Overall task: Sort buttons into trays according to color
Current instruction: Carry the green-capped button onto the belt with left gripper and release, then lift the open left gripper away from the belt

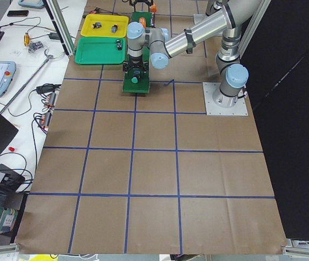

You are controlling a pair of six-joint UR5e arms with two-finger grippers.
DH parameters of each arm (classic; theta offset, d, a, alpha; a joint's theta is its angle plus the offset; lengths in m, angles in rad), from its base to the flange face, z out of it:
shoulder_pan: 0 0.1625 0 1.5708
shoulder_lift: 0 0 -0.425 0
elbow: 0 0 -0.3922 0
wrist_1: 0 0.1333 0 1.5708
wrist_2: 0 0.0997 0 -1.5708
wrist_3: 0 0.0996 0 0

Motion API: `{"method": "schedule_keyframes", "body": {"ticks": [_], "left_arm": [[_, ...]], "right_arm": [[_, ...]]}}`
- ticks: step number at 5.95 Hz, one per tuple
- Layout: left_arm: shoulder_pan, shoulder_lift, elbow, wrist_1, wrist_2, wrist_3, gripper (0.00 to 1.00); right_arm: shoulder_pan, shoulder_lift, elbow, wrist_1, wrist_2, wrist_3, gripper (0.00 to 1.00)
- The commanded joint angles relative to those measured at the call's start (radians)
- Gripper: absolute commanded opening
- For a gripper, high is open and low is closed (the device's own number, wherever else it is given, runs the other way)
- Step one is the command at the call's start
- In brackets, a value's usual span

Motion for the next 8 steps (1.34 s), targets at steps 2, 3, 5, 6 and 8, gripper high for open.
{"method": "schedule_keyframes", "body": {"ticks": [2, 3, 5, 6, 8], "left_arm": [[-0.008, 0.168, 0.132, -0.277, -0.064, -0.407, 0.95], [-0.016, 0.217, 0.198, -0.375, -0.067, -0.543, 0.95], [-0.04, 0.263, 0.222, -0.4, -0.063, -0.845, 0.96], [-0.04, 0.271, 0.242, -0.402, -0.043, -0.971, 0.98], [-0.048, 0.256, 0.275, -0.414, 0.043, -1.203, 0.98]], "right_arm": [[0.0, 0.0, 0.002, 0.0, 0.0, 0.0, 1.0], [0.0, 0.0, 0.002, 0.0, 0.002, 0.0, 1.0], [0.002, 0.0, 0.002, 0.0, 0.002, 0.0, 1.0], [0.002, 0.0, 0.002, 0.0, 0.002, 0.0, 1.0], [0.002, 0.0, 0.002, 0.0, 0.002, 0.002, 1.0]]}}
